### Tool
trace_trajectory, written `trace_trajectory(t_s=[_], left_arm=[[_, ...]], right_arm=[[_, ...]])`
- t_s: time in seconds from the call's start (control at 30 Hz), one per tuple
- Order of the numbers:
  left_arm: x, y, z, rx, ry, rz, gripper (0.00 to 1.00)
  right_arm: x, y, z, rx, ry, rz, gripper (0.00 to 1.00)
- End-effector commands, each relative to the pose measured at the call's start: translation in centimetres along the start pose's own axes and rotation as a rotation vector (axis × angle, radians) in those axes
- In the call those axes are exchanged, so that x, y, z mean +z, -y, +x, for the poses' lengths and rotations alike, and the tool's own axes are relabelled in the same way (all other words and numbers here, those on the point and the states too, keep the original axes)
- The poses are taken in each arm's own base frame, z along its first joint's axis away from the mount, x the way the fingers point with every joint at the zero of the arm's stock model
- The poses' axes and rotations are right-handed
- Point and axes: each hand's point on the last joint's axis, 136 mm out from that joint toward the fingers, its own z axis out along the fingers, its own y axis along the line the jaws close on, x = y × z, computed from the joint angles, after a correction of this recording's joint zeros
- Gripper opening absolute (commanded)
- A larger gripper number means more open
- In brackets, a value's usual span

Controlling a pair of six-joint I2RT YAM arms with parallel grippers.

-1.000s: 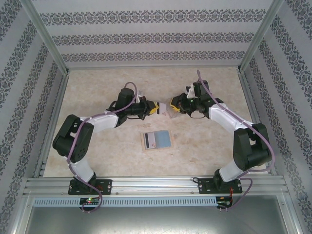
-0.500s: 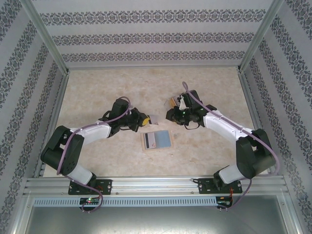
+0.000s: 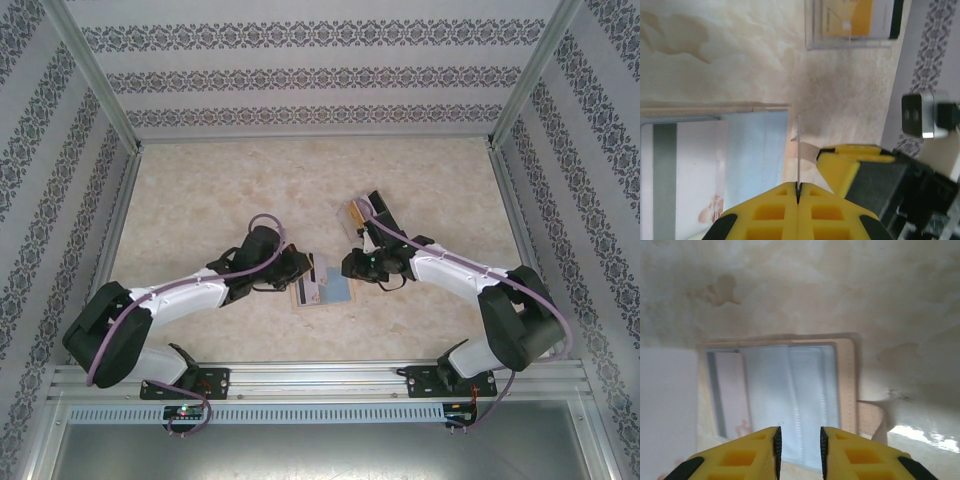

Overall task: Put the credit cards into the card holder
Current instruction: Insert the credit card into the card slot.

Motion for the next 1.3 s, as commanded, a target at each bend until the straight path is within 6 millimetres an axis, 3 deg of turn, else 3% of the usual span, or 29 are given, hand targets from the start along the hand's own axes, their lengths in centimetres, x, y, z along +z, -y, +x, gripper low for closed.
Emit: trace_trajectory(t_s=[0.0,0.13,0.23,0.37,0.63,0.77,0.87,1.07,1.27], left_arm=[[-0.1,-0.9,-0.4,0.153,0.085,-0.039,0.00],[0.4,-2.7,0.1,0.129,0.098,-0.049,0.00],[0.2,-3.5,0.2,0.116,0.112,-0.059,0.00],[-0.4,-4.8,0.1,0.119,0.129,-0.128,0.00],[0.0,-6.2,0.3,0.110,0.120,-0.186,0.00],[0.1,-7.3,0.6,0.097,0.111,-0.215,0.00],[0.0,-8.5,0.7,0.083,0.115,-0.253,0.00],[0.2,-10.9,1.4,0.057,0.101,-0.313,0.00],[0.9,-10.9,1.6,0.048,0.082,-0.301,0.00]], right_arm=[[0.7,1.6,0.2,-0.056,0.016,0.065,0.28],[1.3,1.8,0.6,-0.063,-0.009,0.074,0.26],[0.3,1.0,0.3,-0.130,0.049,0.120,0.24],[-0.8,-2.2,0.2,-0.197,0.114,0.029,0.16],[2.8,-5.1,1.5,-0.216,-0.033,-0.048,0.10],[4.9,-4.2,1.8,-0.202,-0.079,-0.001,0.10],[5.4,-1.9,2.1,-0.202,-0.083,0.107,0.10],[4.7,2.0,3.1,-0.179,-0.079,0.229,0.11],[3.6,3.3,3.0,-0.159,-0.054,0.265,0.13]])
